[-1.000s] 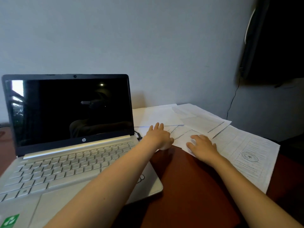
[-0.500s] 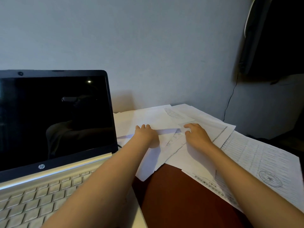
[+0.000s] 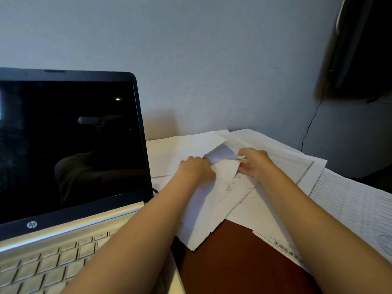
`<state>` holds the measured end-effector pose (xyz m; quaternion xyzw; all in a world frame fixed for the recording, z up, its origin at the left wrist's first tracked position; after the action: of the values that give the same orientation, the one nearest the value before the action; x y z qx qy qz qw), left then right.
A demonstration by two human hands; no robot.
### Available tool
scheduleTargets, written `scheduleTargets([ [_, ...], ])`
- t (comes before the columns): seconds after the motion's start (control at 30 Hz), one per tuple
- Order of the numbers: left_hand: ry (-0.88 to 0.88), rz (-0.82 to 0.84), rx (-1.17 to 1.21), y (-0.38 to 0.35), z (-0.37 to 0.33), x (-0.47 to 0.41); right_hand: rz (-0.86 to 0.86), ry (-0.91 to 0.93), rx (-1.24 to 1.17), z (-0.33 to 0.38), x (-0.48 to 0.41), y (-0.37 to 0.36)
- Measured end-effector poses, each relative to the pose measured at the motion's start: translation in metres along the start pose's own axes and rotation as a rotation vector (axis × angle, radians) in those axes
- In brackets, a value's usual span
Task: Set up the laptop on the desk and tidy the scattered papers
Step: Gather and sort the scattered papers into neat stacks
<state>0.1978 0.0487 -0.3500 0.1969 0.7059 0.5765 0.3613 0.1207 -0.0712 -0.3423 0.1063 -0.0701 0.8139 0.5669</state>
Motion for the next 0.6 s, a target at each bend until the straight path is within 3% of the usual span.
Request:
scheduleTargets([
  [0.13, 0.03, -0.056, -0.026, -0.004, -0.002, -0.002, 0.292, 0.016, 0.271, -0.006, 0.016, 0.002],
  [0.2, 0.05, -0.051, -0.026, -0.001, -0.002, -0.003, 0.377, 0.047, 0.48, -0.007, 0.024, 0.002],
  [0.27, 0.043, -0.067, -0.023, 0.005, 0.001, -0.003, 0.397, 0.053, 0.509, -0.006, 0.028, 0.002],
  [0.4, 0.002, -0.139, 0.037, 0.023, 0.009, 0.0, 0.298, 0.09, 0.223, -0.008, 0.018, 0.01],
  [0.5, -0.071, -0.166, 0.174, 0.035, 0.009, 0.012, 0.085, 0.142, -0.009, -0.01, 0.008, 0.021],
  [0.6, -0.214, -0.154, 0.21, 0.042, 0.004, 0.029, -0.085, 0.063, -0.158, -0.011, 0.005, 0.035],
])
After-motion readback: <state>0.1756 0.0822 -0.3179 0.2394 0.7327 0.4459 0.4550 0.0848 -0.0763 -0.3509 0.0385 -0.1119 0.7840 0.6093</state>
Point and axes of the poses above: each hand's wrist, its own x-axis away from the middle knuckle, its own y-axis out of the back of the hand, z = x × y, the point moved 1 cm from there along -x, towards the middle knuckle, and after that the axes turned 13 degrees about -z, right-handed, at the moved point
